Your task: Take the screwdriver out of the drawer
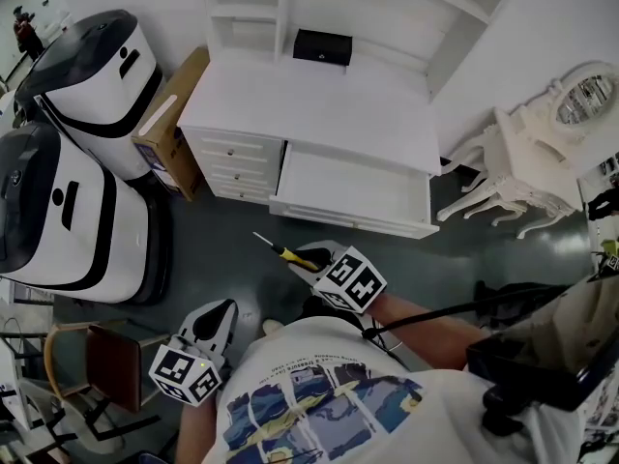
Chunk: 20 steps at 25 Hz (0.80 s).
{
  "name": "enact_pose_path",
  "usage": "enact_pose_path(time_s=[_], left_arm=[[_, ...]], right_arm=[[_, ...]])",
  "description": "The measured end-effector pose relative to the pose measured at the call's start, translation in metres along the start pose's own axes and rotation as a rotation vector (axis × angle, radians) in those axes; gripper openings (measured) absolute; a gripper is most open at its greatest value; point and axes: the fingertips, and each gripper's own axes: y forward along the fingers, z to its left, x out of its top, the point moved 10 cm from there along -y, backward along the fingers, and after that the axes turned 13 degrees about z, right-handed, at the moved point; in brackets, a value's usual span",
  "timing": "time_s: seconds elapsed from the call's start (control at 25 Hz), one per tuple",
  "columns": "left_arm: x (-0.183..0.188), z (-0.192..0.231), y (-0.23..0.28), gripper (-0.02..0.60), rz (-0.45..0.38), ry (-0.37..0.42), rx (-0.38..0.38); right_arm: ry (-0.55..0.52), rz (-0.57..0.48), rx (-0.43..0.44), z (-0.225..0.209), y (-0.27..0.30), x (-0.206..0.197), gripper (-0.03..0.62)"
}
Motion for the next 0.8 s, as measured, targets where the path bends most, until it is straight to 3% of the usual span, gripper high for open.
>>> enact_pose_path(time_s=[0.8], left_arm=[[0.028,-0.003,0.043,0.014,0.043,-0.001,-0.017]], right_arm=[[0.038,0.002,0.014,-0.046,-0.006,-0.008,0.097]])
